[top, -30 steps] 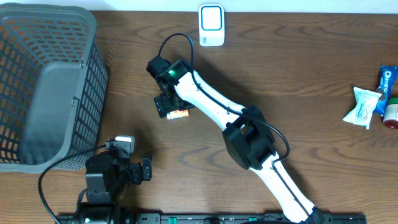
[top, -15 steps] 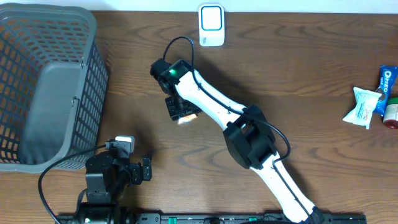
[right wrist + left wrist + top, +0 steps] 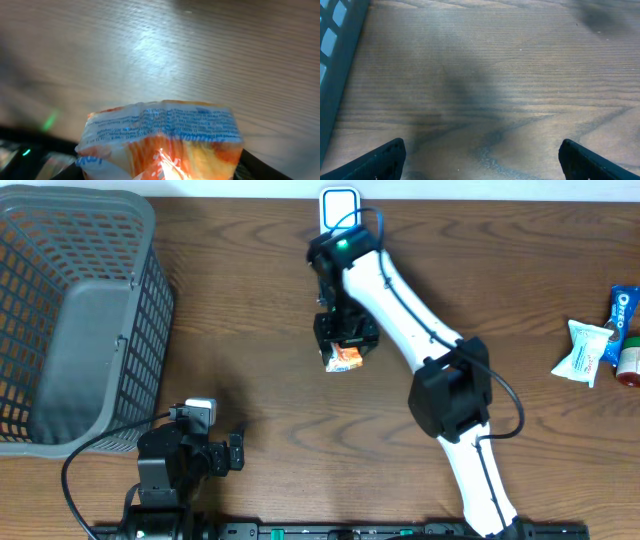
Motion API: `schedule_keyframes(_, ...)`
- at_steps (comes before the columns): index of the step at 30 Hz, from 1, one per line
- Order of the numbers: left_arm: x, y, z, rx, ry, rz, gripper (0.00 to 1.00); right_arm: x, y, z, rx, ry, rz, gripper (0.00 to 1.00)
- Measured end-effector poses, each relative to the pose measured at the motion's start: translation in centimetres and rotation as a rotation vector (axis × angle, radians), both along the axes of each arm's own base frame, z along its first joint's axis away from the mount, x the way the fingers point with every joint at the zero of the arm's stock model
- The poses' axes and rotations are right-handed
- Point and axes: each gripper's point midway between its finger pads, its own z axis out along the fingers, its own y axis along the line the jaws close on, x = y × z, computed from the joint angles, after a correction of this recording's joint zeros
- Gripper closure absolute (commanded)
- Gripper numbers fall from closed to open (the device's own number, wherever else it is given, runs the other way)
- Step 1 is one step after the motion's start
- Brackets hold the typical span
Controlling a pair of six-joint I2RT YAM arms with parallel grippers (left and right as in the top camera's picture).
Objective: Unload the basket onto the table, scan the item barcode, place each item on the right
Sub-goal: 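Lift the orange box up to the white scanner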
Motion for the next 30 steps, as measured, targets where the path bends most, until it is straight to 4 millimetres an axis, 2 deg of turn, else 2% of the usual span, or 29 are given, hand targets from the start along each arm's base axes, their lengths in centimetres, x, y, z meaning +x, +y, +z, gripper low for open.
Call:
schedule_keyframes(9, 0.0, 0.0, 0.0, 0.000, 0.000, 0.000, 0.02, -0.4, 1.2, 0.7, 0.145, 0.073, -0.017, 0.44)
schedule_keyframes(19, 0.0, 0.0, 0.0, 0.000, 0.000, 0.000, 0.02, -1.6, 1.1, -0.1, 0.147, 0.135, -0.026, 0.48)
schedule_keyframes(25, 0.0, 0.0, 0.0, 0.000, 0.000, 0.000, 0.02, -1.6, 1.1, -0.1, 0.152, 0.132, -0.011, 0.56)
schedule_keyframes(28, 0.0, 0.0, 0.0, 0.000, 0.000, 0.000, 0.02, -1.4, 0.8, -0.2, 0.140, 0.121, -0.002, 0.57)
schedule_keyframes(30, 0.0, 0.0, 0.0, 0.000, 0.000, 0.000, 0.02, -0.5, 0.9, -0.3, 0.143, 0.081, 0.004, 0.56)
